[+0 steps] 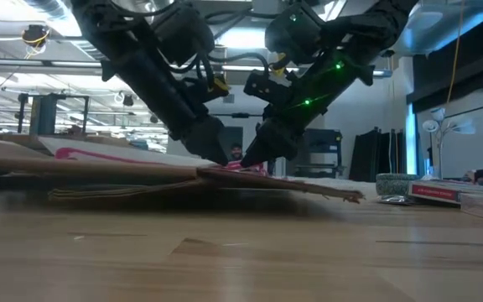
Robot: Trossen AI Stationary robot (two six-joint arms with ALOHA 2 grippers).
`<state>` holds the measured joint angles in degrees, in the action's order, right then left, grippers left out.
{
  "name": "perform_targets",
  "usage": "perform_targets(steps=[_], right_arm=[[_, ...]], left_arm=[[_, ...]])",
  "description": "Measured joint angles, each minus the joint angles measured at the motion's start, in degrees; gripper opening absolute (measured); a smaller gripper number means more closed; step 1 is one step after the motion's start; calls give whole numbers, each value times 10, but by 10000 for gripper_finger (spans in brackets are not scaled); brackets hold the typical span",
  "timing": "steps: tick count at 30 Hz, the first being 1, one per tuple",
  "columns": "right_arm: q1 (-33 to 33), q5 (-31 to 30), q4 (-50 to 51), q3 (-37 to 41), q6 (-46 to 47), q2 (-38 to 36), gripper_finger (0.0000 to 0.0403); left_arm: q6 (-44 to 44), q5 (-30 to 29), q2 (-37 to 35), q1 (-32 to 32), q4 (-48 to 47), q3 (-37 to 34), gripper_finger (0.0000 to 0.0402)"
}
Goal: Unpack boxes
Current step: Open the white pouch
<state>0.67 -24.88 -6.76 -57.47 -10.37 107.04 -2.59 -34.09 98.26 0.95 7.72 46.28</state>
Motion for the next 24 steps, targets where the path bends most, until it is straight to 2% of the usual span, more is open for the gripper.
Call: perform_targets(steps=[5,9,16,21,24], right_arm=[[0,0,0,0,0,0,216],[0,0,0,0,0,0,216],[0,0,0,0,0,0,216],[0,0,2,0,1,0,216],[0,1,2,0,1,0,216]], left_arm=[[-10,5,0,6,-11,0,176],[-41,36,0,6,1,0,176],[-30,40,0,12,-5,0,176],[-19,34,0,22,-26,0,176],[-13,-5,0,20,-27,0,176]])
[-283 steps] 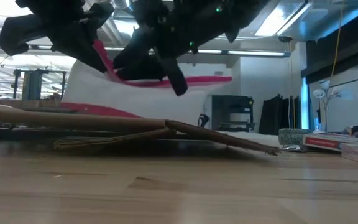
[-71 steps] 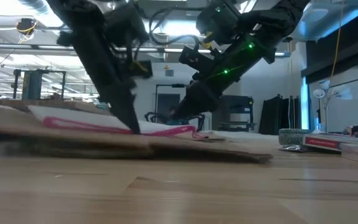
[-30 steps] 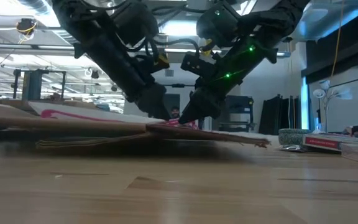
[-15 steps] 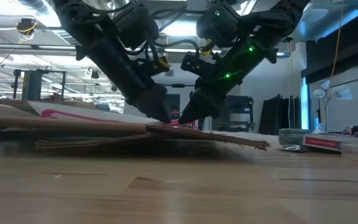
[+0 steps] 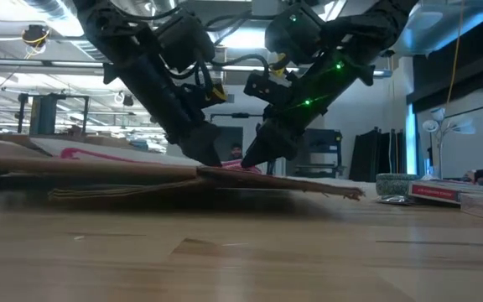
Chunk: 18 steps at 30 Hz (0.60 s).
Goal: Unpack boxes
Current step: Open the white pouch
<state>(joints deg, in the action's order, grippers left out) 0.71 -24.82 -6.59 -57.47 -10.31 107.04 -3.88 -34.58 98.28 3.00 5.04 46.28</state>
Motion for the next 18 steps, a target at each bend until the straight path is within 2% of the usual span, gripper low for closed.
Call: perform_targets(steps=[5,12,15,18], right_arm=[[0,0,0,0,0,0,216],[0,0,1,0,0,0,216],[0,0,1,0,0,0,216],[0,0,0,0,0,0,216]], left_arm=[[38,-59,-2,-11,-4,0,176],[62,-104,-2,-15,-59,0,174],[81,-106,-2,-15,-82,0,158],[82,-106,-1,-14,-97,0,120]])
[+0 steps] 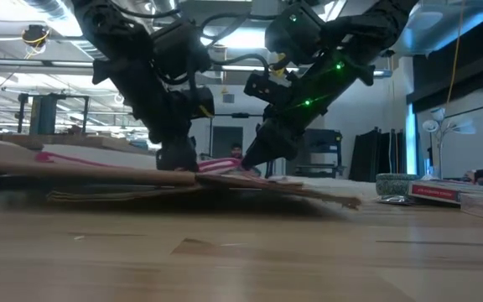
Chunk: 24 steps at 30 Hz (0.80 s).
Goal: Unpack boxes
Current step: Open the white pouch
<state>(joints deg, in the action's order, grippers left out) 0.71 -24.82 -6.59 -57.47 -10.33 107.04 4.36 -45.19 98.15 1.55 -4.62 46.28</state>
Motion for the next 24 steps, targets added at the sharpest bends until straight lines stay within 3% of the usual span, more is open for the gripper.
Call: perform_targets(steps=[4,6,12,20,24], right_arm=[[0,0,-6,0,0,0,216],[0,7,-9,0,0,0,216],[0,72,-46,0,-1,0,216],[0,128,-161,0,-89,0,216],[0,139,-172,0,-112,0,216]], left_arm=[[-1,2,8,6,-13,0,34],[-4,4,13,11,-12,0,11],[-20,14,-4,8,-32,11,3],[-59,145,-104,-5,-72,44,1],[-80,155,-145,-5,-72,44,1]])
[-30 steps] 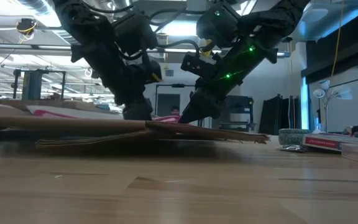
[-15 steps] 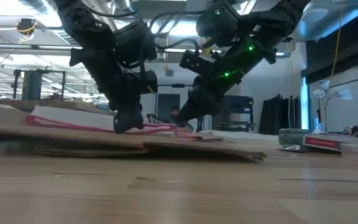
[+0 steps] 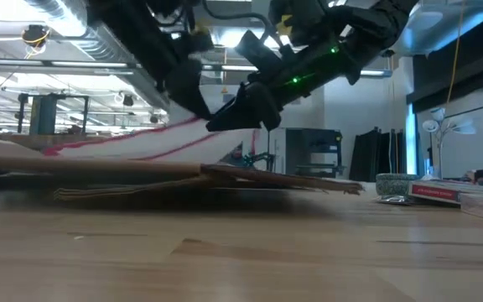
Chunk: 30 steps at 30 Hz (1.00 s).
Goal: Unpack boxes
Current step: Open the white pouch
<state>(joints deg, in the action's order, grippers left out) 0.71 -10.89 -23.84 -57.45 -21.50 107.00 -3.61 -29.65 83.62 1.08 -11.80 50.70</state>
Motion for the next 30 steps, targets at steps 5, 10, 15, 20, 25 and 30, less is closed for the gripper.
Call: perform_targets(steps=[5,10,15,20,25,30], right_arm=[[0,9,-20,0,-15,10,216],[-1,-27,-66,-16,-43,41,216],[-4,-30,-46,-59,11,88,216],[-3,-30,40,-80,82,114,216],[-4,-30,83,-80,153,114,216],[-4,-20,75,-80,182,114,216]], left_arm=[[-15,5,-36,0,20,0,1],[-20,42,-36,0,24,1,0],[-18,39,-40,-7,15,8,0],[17,-44,-69,-26,-46,48,0],[41,-111,-77,-35,-78,62,0],[20,-112,-71,-32,-81,45,3]])
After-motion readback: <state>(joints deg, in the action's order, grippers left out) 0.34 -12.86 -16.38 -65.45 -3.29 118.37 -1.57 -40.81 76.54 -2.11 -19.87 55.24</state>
